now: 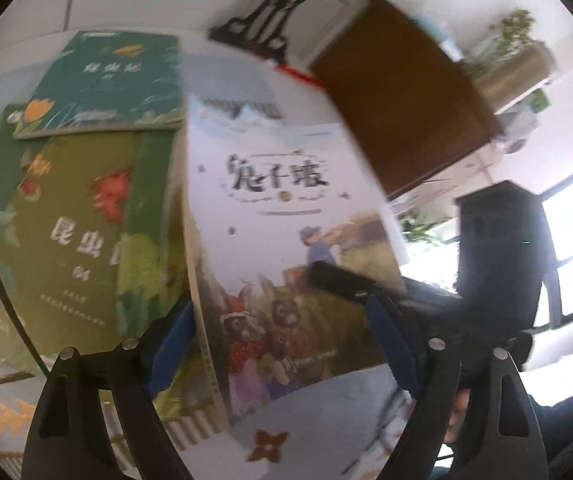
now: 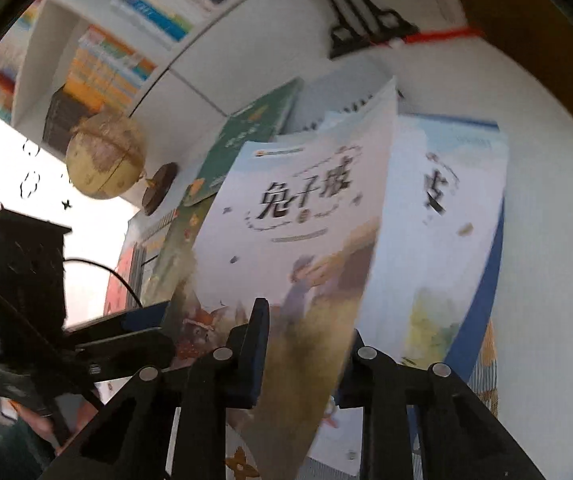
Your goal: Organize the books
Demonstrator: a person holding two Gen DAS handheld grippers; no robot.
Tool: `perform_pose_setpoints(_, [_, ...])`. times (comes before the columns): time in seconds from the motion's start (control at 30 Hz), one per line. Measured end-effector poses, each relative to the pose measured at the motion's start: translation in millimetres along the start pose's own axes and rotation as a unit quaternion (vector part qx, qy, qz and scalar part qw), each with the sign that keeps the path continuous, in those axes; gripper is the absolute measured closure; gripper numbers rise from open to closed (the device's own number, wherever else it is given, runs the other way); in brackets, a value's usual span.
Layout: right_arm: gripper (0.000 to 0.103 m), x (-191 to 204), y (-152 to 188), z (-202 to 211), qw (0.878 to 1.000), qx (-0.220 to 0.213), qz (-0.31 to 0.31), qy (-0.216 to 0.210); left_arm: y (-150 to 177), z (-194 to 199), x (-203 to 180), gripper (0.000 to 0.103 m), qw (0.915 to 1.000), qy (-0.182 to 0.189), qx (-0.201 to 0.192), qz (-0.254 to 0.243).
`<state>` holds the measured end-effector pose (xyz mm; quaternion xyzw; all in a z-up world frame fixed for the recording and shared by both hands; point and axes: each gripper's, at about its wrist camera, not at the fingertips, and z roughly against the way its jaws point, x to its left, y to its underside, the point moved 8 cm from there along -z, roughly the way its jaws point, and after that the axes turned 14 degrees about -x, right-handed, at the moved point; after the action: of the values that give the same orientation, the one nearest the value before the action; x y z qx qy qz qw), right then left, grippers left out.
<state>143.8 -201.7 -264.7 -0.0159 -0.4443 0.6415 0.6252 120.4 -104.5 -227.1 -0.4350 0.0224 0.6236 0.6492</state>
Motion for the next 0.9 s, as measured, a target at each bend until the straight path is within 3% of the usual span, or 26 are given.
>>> perform_pose_setpoints(0.13, [0.078, -5.9, 6.7, -7.4, 1.0, 0.01, -0.003, 0.002, 3.7, -12.7, 4.1, 0.021, 0.9998, 0.002, 0.013, 0.018])
perform_pose_setpoints(0.23, [0.079, -9.7, 9.2, -3.4, 1.0, 0.01, 0.003, 0.006, -2.4, -2.1, -3.3, 0.021, 0.9974, 0.046, -0.002, 0.055])
perform_pose_setpoints(0.3, [0.079, -4.3, 8.5, 1.9, 0.999, 0.006, 0.03, 0.009, -7.9, 5.0, -10.3, 0.021, 0.9968, 0.057, -0.012, 0.055])
perform_pose_setpoints(0.4, [0.079, 14.1, 5.6, 7.2, 0.997, -0.001, 0.073, 0.009, -14.7, 15.8, -15.0, 0.021, 0.9973, 0.058, -0.021, 0.04])
perform_pose_setpoints(0.53, [0.079, 34.7, 4.9, 9.3, 0.992, -0.008, 0.124, 0.016, -15.4, 30.6, -3.1, 0.021, 0.996, 0.061, -0.028, 0.059])
perform_pose_setpoints(0.63, [0.079, 53.7, 10.1, 9.0, 0.988, -0.006, 0.152, 0.008, -7.3, 36.1, 16.5, 0.021, 0.9962, 0.041, -0.027, 0.072])
perform_pose_setpoints(0.67, [0.079, 56.4, 13.4, 9.1, 0.988, -0.002, 0.153, 0.003, -1.8, 36.2, 24.7, 0.024, 0.9958, 0.033, -0.021, 0.082])
perform_pose_setpoints(0.7, [0.079, 59.0, 18.3, 6.8, 0.989, 0.004, 0.149, -0.002, 4.3, 36.1, 32.9, 0.034, 0.9952, 0.025, -0.018, 0.093])
perform_pose_setpoints(0.8, [0.079, 52.4, 37.2, -3.4, 0.99, 0.027, 0.139, 0.009, 22.5, 31.9, 51.5, 0.051, 0.9939, 0.005, -0.007, 0.11])
perform_pose_setpoints(0.9, [0.079, 40.2, 53.0, -9.9, 0.992, 0.041, 0.119, 0.027, 34.8, 22.6, 56.0, 0.064, 0.9963, -0.027, 0.007, 0.081])
